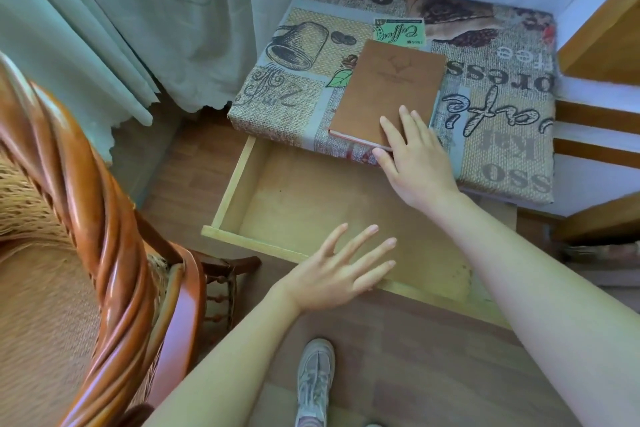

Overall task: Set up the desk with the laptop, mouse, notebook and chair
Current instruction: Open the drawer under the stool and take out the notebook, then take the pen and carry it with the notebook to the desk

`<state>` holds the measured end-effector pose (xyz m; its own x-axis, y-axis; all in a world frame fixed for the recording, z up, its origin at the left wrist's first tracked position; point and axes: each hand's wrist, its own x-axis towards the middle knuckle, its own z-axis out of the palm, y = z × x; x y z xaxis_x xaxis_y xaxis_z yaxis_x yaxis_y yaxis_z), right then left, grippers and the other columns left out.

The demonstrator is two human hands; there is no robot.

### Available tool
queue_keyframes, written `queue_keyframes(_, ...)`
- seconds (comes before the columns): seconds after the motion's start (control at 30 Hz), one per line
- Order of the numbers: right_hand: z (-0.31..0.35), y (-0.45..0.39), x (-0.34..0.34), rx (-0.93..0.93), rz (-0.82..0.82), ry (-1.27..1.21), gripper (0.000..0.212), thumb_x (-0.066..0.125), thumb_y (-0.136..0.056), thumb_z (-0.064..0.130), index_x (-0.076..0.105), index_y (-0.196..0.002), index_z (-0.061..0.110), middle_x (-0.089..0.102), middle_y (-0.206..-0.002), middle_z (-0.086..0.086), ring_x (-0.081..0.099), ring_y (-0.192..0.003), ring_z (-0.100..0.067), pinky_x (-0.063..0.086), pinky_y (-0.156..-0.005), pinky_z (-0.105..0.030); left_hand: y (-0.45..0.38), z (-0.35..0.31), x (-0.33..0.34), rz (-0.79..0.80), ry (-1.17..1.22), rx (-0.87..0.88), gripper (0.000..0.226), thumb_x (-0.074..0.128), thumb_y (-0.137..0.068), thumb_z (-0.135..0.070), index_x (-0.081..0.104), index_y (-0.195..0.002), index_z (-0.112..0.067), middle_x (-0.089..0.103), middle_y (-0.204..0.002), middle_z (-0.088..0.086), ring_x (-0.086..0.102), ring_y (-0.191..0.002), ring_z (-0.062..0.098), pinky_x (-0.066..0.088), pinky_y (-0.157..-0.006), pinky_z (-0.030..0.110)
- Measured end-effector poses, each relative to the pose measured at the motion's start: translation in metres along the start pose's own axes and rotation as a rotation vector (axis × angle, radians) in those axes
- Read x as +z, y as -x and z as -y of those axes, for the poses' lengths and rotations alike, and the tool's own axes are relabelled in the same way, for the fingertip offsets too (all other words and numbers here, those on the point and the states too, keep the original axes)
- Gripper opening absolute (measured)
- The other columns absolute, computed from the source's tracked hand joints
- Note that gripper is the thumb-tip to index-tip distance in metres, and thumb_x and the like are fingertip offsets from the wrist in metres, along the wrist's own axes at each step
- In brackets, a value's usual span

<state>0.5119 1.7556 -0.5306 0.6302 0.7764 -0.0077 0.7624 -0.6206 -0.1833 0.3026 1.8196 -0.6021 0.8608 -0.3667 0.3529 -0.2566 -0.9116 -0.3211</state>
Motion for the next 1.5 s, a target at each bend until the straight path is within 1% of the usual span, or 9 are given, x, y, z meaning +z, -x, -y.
queue_keyframes(0.33, 0.002, -0.005, -0.008, 0.068, -0.094, -0.212, 0.044, 0.03, -0.101, 0.034, 0.044, -0.139, 0.018, 0.031, -0.153, -0.008, 0.023, -0.143, -0.024, 0.022, -0.114, -0.038, -0.063, 0.038, 0.029, -0.08, -0.031, -0.382, 0.057, 0.05, -0.091, -0.027, 0.038, -0.145, -0.013, 0.035, -0.152, 0.009, 0.034, -0.14, 0.025, 0.035, -0.103, 0.059)
queue_keyframes(0.47, -0.005, -0.009, -0.012, 0.123, -0.149, -0.303, 0.041, 0.031, -0.101, 0.031, 0.053, -0.132, 0.016, 0.042, -0.147, -0.002, 0.031, -0.138, -0.018, 0.031, -0.108, -0.038, -0.101, 0.07, 0.048, -0.13, -0.064, -0.443, 0.052, 0.042, -0.095, -0.019, 0.035, -0.145, -0.008, 0.032, -0.153, 0.009, 0.032, -0.141, 0.023, 0.035, -0.105, 0.058)
queue_keyframes(0.73, -0.016, -0.009, -0.008, 0.19, -0.179, -0.349, 0.041, 0.036, -0.1, 0.033, 0.05, -0.133, 0.013, 0.04, -0.148, 0.0, 0.032, -0.137, -0.015, 0.033, -0.106, -0.031, -0.119, 0.111, 0.07, -0.185, 0.05, -0.159, 0.04, 0.042, -0.099, -0.022, 0.049, -0.137, -0.009, 0.048, -0.144, 0.014, 0.044, -0.133, 0.033, 0.043, -0.102, 0.051)
queue_keyframes(0.93, -0.018, -0.018, -0.007, 0.238, -0.214, -0.419, 0.035, 0.041, -0.099, 0.025, 0.055, -0.127, 0.011, 0.044, -0.144, -0.001, 0.037, -0.134, -0.016, 0.033, -0.108, -0.032, -0.124, 0.108, 0.076, -0.228, 0.05, -0.152, 0.032, 0.056, -0.095, -0.026, 0.057, -0.125, -0.016, 0.055, -0.137, 0.014, 0.052, -0.127, 0.034, 0.048, -0.096, 0.048)
queue_keyframes(1.07, -0.016, -0.025, -0.007, 0.337, -0.278, -0.49, 0.033, 0.046, -0.096, 0.019, 0.057, -0.126, 0.012, 0.04, -0.146, -0.001, 0.035, -0.135, -0.015, 0.031, -0.106, -0.028, -0.126, 0.114, 0.066, -0.127, 0.091, -0.167, 0.034, 0.05, -0.095, -0.024, 0.059, -0.127, -0.018, 0.056, -0.137, 0.012, 0.053, -0.126, 0.033, 0.048, -0.096, 0.047)
queue_keyframes(1.2, -0.018, -0.028, -0.008, 0.491, -0.348, -0.553, 0.032, 0.054, -0.091, 0.016, 0.061, -0.121, 0.012, 0.049, -0.138, -0.004, 0.044, -0.129, -0.02, 0.038, -0.105, -0.036, -0.133, 0.124, 0.045, 0.004, 0.327, -0.224, 0.059, 0.049, -0.086, -0.059, 0.058, -0.13, -0.02, 0.055, -0.139, 0.008, 0.051, -0.128, 0.03, 0.041, -0.102, 0.046)
queue_keyframes(1.3, -0.018, -0.026, -0.01, 0.52, -0.343, -0.541, 0.03, 0.059, -0.088, 0.013, 0.064, -0.118, 0.011, 0.056, -0.131, -0.008, 0.048, -0.122, -0.026, 0.036, -0.103, -0.034, -0.138, 0.14, 0.037, 0.084, 0.317, -0.425, 0.057, 0.048, -0.087, -0.061, 0.06, -0.127, -0.024, 0.049, -0.144, 0.009, 0.047, -0.131, 0.03, 0.035, -0.106, 0.049)
queue_keyframes(1.43, -0.014, -0.027, -0.019, 0.586, -0.271, -0.573, 0.034, 0.063, -0.086, 0.017, 0.063, -0.121, 0.017, 0.056, -0.131, -0.006, 0.046, -0.122, -0.024, 0.038, -0.101, -0.036, -0.149, 0.159, 0.026, 0.463, 0.408, -0.853, 0.072, 0.032, -0.083, -0.075, 0.022, -0.147, -0.044, 0.01, -0.16, 0.017, 0.01, -0.147, 0.03, 0.013, -0.114, 0.055)
queue_keyframes(1.5, -0.015, -0.031, -0.023, 0.622, -0.248, -0.626, 0.038, 0.065, -0.085, 0.02, 0.061, -0.123, 0.021, 0.055, -0.132, -0.004, 0.046, -0.124, -0.023, 0.039, -0.101, -0.037, -0.156, 0.162, 0.023, 0.535, 0.522, -0.94, 0.077, 0.035, -0.08, -0.077, 0.011, -0.147, -0.048, 0.003, -0.161, 0.016, 0.001, -0.148, 0.027, 0.008, -0.116, 0.052)
